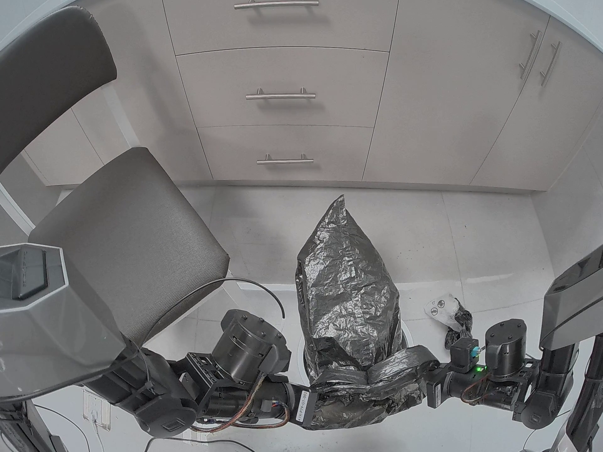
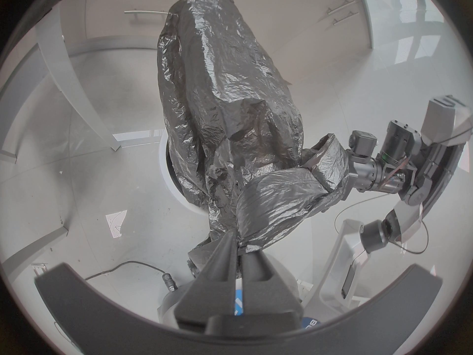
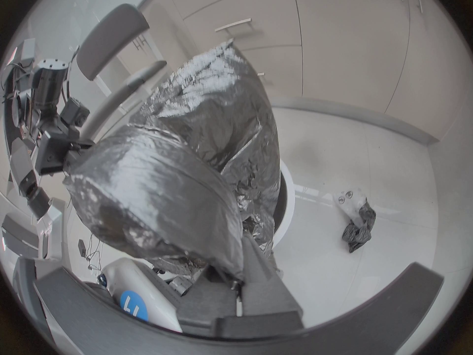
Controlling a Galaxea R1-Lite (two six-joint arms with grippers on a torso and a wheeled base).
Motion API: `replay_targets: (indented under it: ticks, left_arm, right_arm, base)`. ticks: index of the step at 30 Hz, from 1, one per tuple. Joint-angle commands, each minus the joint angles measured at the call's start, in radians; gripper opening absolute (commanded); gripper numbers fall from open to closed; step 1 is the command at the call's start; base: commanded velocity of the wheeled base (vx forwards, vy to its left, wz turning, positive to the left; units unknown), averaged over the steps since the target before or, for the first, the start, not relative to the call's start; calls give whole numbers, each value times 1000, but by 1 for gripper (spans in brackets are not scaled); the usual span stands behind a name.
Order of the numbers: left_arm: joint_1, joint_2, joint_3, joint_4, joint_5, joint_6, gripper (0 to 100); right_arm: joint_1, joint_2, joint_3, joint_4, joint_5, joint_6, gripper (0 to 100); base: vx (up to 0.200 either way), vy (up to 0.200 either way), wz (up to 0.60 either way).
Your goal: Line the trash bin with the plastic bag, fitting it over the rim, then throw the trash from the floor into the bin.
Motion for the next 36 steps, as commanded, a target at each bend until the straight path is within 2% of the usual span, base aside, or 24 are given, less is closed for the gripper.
replay_targets:
  ticks: [1, 10, 16, 24, 32, 33, 36]
  left_arm:
    - [11, 9, 18, -1, -23, 23, 0]
    - [20, 27, 35, -1, -23, 35, 0]
    - [40, 77, 46, -4, -25, 115, 0]
    - [40, 153, 67, -140, -52, 116, 0]
    - [41, 153, 86, -160, -57, 115, 0]
    - [41, 153, 86, -160, -57, 115, 0]
    - [44, 162, 87, -162, -81, 112, 0]
  right_arm:
    - [27, 102, 16, -20, 1, 10, 0]
    - [33, 110, 16, -20, -1, 18, 0]
    - [33, 105, 16, -20, -14, 18, 0]
    - [24, 110, 16, -20, -20, 19, 0]
    - [32, 136, 16, -20, -24, 16, 0]
    - [32, 142, 16, -20, -24, 16, 100]
    - [33, 143, 16, -20, -22, 19, 100]
  base:
    - [0, 0, 0]
    - [0, 0, 0]
    - [0, 0, 0]
    - [0, 0, 0]
    - [0, 0, 0]
    - [0, 0, 0]
    - [0, 0, 0]
